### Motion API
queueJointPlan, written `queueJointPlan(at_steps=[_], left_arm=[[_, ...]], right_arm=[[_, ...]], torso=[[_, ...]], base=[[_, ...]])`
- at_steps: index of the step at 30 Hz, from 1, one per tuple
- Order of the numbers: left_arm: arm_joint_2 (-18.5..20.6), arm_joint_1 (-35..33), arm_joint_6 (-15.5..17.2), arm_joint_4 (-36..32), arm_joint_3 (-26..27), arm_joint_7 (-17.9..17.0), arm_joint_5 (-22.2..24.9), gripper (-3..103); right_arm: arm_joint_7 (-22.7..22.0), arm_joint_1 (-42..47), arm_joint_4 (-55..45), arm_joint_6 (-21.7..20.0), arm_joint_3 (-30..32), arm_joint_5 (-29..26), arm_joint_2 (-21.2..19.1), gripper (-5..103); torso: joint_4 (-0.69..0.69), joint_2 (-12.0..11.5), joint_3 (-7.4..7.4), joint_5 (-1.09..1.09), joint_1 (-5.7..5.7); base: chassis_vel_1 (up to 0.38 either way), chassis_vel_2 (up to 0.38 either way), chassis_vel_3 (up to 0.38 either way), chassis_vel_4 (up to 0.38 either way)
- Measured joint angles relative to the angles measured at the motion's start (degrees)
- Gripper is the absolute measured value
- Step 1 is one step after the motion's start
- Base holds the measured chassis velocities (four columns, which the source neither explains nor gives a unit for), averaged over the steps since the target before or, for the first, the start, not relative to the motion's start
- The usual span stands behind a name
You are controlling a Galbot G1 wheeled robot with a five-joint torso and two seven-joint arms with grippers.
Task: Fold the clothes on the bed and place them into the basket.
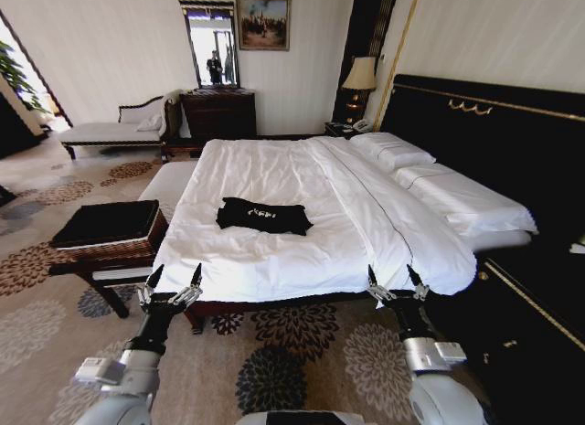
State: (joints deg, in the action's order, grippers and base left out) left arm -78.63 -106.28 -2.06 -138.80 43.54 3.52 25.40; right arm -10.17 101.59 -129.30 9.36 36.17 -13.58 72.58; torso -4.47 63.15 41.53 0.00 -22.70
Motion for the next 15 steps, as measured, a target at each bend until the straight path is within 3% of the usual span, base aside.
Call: queueJointPlan(at_steps=[4, 15], left_arm=[[0.5, 0.0, -1.72, 1.66, 0.03, 0.1, -0.04, 100], [-1.57, 0.75, -1.83, 1.85, -1.0, 0.35, 0.03, 100]], right_arm=[[0.0, 0.3, 0.42, 0.99, 0.67, 0.28, 0.32, 100], [-1.54, -2.35, 1.5, 1.58, -1.17, -3.33, -0.83, 100]], torso=[[0.01, 0.01, -0.01, -0.01, 0.01], [0.01, 0.0, -0.01, 0.01, 0.01]], base=[[0.0, 0.0, 0.0, 0.0], [-0.003, 0.003, 0.003, -0.005]])
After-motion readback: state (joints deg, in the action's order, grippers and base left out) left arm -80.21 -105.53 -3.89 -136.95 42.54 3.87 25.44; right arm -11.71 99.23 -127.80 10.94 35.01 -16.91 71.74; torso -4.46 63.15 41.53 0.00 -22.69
